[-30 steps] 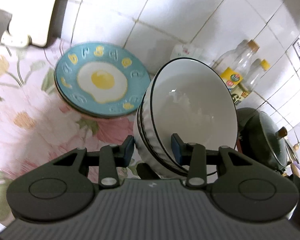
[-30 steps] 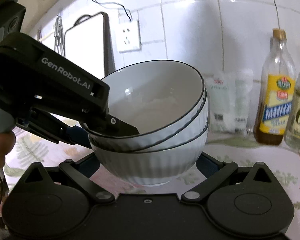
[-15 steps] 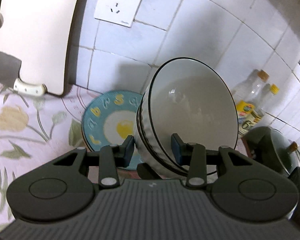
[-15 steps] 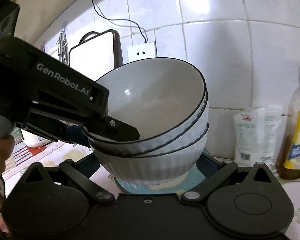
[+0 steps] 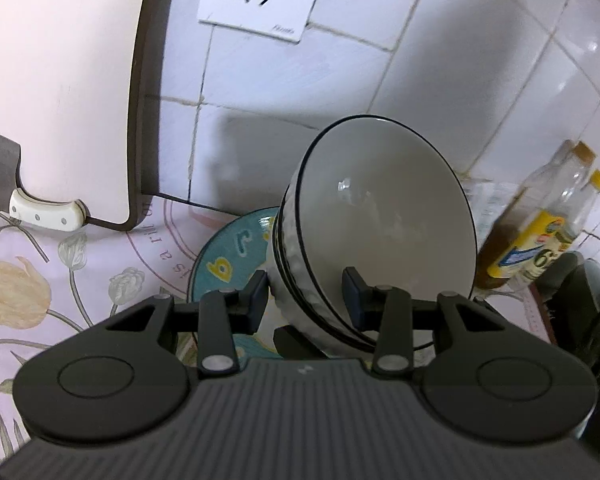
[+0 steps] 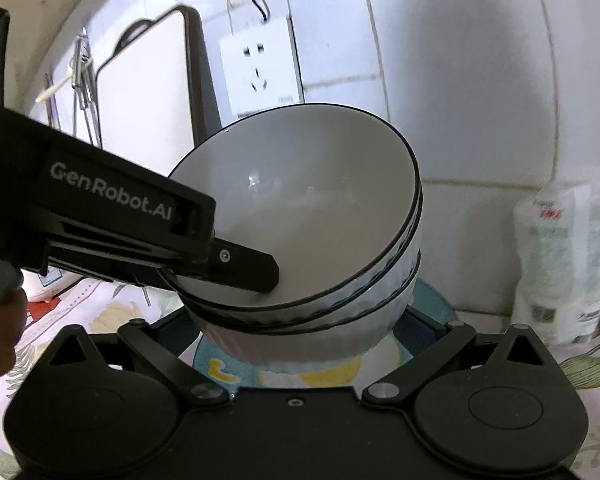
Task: Organize plates and bowls
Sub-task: 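Lift the bowl stack with the left gripper and carry it over the egg-print plates, then lower the bowl stack onto the plates and open the left gripper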
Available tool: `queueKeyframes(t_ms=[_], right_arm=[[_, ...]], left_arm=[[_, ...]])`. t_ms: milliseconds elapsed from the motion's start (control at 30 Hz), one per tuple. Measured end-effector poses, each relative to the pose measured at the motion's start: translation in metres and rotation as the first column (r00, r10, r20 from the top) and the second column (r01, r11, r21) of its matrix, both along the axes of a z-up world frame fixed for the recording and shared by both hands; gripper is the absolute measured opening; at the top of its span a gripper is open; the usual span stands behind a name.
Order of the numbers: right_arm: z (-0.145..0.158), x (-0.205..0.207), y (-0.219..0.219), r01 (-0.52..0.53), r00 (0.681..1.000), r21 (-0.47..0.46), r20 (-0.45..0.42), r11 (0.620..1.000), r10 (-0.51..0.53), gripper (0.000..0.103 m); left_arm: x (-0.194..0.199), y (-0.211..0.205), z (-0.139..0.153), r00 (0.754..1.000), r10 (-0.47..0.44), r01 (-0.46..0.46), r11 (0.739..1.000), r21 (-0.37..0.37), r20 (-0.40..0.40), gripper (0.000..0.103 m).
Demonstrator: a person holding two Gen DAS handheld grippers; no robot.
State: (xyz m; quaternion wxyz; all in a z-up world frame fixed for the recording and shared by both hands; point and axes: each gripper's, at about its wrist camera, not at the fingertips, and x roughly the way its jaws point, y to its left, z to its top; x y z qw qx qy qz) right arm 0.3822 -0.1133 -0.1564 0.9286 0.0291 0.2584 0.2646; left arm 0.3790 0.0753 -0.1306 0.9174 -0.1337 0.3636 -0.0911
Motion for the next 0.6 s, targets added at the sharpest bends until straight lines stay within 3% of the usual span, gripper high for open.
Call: queueKeyframes(t_ms=[267, 600], right_arm=[[-0.020, 0.018, 0.018, -0.021, 0.999, -0.052, -0.030, 0.998, 0.019, 0.103], [-0.031, 0.019, 0.019, -0.025, 0.999, -0.094, -0.022, 0.995, 0.023, 0.103]], left_arm=[[0.018, 0.010, -0.029, 1.000, 0.008, -0.008, 1.000, -0.012, -0.028, 0.038], [0.023, 0.010, -0.041, 0.997, 0.019, -0.023, 0.998, -0.061, -0.073, 0.038]])
